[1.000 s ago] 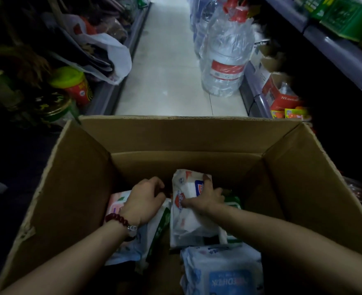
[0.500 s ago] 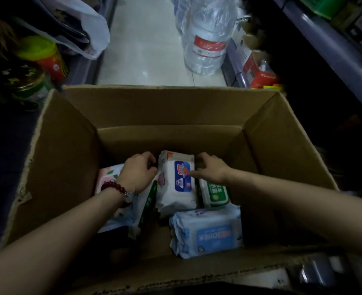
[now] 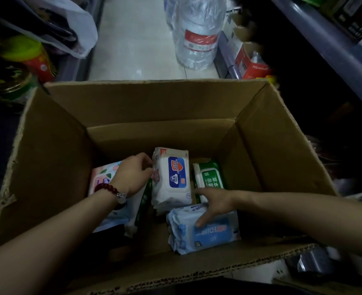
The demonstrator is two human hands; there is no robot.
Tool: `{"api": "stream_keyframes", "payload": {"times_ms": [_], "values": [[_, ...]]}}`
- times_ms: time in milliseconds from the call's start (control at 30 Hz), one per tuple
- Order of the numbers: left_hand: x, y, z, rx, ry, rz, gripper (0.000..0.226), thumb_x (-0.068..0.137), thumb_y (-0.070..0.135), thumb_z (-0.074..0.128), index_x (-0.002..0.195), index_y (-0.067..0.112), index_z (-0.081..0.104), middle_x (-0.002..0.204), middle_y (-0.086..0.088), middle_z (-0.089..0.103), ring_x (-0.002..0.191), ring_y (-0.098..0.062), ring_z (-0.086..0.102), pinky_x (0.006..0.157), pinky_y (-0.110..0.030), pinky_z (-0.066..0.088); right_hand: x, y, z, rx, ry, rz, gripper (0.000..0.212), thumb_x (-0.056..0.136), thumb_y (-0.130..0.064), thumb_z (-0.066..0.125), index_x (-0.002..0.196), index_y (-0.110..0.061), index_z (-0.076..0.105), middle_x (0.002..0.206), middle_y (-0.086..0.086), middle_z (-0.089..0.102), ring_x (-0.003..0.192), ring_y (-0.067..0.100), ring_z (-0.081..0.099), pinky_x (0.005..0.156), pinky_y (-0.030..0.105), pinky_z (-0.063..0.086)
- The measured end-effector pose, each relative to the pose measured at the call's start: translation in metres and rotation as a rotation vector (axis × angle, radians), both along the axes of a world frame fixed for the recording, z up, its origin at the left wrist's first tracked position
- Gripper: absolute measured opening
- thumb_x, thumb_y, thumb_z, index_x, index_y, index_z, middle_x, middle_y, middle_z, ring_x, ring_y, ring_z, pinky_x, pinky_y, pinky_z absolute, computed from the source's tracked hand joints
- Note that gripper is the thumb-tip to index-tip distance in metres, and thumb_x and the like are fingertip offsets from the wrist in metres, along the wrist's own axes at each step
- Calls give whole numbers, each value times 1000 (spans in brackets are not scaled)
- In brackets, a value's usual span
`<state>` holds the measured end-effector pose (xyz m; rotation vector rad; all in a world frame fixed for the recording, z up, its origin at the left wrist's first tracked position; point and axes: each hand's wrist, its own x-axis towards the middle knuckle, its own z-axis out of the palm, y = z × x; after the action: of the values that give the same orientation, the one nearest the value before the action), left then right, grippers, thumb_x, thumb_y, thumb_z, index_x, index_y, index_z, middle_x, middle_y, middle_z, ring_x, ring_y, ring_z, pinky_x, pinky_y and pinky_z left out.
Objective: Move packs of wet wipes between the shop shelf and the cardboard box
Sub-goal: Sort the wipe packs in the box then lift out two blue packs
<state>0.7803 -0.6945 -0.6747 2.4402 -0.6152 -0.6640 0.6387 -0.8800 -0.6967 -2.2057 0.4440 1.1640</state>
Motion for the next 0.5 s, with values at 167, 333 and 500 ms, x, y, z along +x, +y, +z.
{"api": "stream_keyframes", "payload": {"times_ms": [167,333,500], "values": [[4,-3,3,12,7,4,25,91,18,56,115,14,60,112,-8,64,99,-21,58,82,-30,45,-8,-9,-10,-14,84,29,104,71,-38,83,152,-21,19,152,3,39,134,24,44,110,39,40],[0,-6,3,24,45,-8,24,92,18,54,116,16,58,112,-5,61,98,-19,56,82,-32,47,-16,-22,-24,-87,178,174,121,63,-40,88,154,-25,9,151,5,39,135,27,41,113,42,36],[-2,-5,4,9,42,-5,24,92,17,55,116,14,59,108,-3,61,95,-17,56,79,-30,44,-10,-18,-27,-162,130,356,93,62,-41,87,139,-21,39,136,6,53,124,27,51,103,37,45]]}}
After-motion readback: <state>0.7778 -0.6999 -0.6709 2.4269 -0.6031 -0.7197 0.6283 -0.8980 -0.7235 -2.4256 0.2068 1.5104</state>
